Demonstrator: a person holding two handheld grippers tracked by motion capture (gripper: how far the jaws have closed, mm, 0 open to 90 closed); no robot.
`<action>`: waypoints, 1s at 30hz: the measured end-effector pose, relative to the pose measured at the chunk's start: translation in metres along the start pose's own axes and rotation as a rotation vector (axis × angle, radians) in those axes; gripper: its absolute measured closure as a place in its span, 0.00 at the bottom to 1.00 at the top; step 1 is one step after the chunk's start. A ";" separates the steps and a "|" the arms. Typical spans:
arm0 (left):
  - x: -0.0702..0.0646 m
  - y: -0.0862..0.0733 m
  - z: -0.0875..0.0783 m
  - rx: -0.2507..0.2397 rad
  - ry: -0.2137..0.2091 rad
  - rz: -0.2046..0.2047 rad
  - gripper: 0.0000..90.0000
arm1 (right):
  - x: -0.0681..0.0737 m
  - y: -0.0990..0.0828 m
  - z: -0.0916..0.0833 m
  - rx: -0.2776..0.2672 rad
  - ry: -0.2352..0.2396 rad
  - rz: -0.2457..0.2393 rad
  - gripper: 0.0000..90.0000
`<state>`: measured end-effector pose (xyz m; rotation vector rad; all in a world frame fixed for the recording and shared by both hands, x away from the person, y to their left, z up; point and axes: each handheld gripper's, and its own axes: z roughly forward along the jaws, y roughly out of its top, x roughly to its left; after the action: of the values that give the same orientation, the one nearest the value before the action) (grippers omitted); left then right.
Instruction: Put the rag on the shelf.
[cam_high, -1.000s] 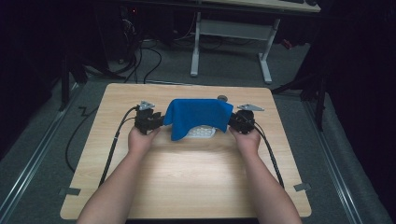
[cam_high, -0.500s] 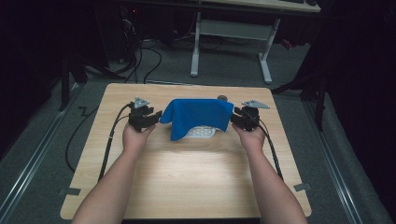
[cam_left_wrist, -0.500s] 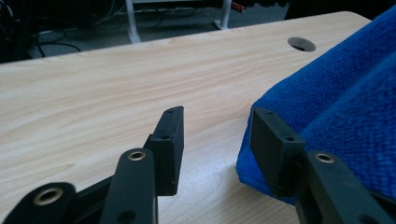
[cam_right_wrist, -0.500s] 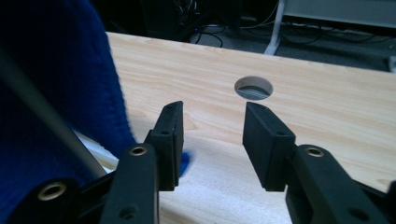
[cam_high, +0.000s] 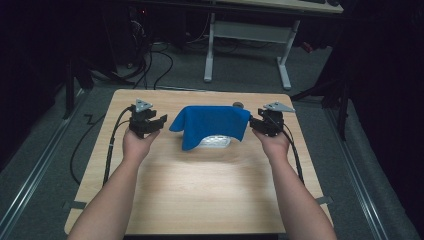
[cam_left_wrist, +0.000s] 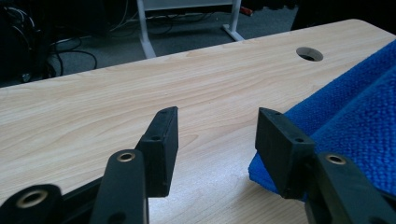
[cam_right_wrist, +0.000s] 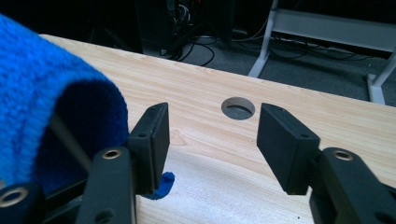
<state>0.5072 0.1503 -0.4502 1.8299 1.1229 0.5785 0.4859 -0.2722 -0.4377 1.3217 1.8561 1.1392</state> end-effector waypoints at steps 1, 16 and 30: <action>0.000 0.000 -0.001 -0.001 0.001 0.000 0.55 | 0.000 0.001 -0.001 -0.005 -0.002 -0.001 0.49; -0.001 -0.011 -0.020 0.015 -0.001 0.001 0.51 | -0.001 -0.009 -0.019 0.011 -0.024 0.002 0.43; -0.007 -0.036 -0.046 0.020 -0.033 -0.009 0.48 | 0.006 -0.024 -0.052 0.003 -0.008 -0.021 0.42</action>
<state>0.4532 0.1720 -0.4579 1.8440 1.1172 0.5318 0.4300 -0.2859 -0.4346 1.3033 1.8631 1.1190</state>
